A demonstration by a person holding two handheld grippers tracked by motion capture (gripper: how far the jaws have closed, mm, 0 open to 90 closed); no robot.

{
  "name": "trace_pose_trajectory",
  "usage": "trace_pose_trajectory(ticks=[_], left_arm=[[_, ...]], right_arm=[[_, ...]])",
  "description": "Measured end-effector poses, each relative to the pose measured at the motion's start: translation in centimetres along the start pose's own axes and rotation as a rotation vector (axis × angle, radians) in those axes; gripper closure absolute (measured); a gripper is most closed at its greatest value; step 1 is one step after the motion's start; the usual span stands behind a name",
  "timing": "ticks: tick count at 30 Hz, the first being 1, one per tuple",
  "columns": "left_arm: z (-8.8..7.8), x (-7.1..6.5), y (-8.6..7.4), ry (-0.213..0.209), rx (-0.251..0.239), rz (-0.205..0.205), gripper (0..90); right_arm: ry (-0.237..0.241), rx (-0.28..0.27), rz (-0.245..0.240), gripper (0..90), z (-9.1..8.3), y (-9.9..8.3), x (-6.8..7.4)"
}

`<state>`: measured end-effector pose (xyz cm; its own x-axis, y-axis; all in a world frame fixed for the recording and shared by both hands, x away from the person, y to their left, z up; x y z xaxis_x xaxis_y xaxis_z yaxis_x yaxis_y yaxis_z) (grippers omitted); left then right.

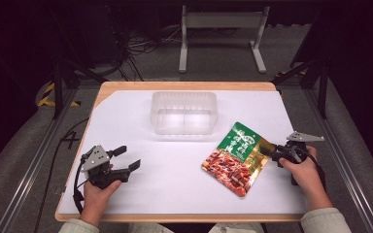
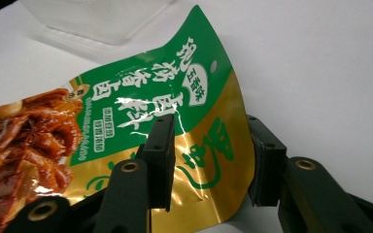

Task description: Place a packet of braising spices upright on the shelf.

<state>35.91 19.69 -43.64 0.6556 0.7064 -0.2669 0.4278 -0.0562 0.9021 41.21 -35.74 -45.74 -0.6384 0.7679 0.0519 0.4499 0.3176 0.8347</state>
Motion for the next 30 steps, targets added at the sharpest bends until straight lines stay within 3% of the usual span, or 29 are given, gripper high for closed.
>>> trace_pose_trajectory(ticks=[8,13,19,25,30], left_arm=[[0.0,0.0,0.0,0.002,0.007,0.007,24.9],[0.0,0.0,0.0,0.002,0.006,0.007,24.9],[-0.1,0.1,0.0,0.003,0.002,0.005,24.9],[-0.1,0.0,0.0,0.003,-0.002,0.008,24.9],[-0.1,0.0,0.0,0.005,-0.003,0.007,24.9]], right_arm=[[-0.010,0.010,-0.011,69.5,0.1,0.0,0.1],[-0.042,0.034,-0.030,89.2,-0.1,0.0,0.2],[-0.036,0.029,-0.031,90.0,-0.5,0.6,0.5],[-0.025,-0.033,-0.023,90.0,-2.0,2.1,1.2],[0.018,-0.111,0.034,90.0,-4.0,3.9,2.1]])
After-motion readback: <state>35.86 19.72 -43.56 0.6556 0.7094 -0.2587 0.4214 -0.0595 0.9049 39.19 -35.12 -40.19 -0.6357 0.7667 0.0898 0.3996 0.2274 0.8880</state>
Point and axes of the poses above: each handheld gripper's, and its own axes: z roughly forward along the jaws, y roughly out of its top, x roughly to its left, the point moved 3 cm from there along z, roughly forward along the jaws, and after that the axes turned 11 degrees about -z, right-handed, at the moved point
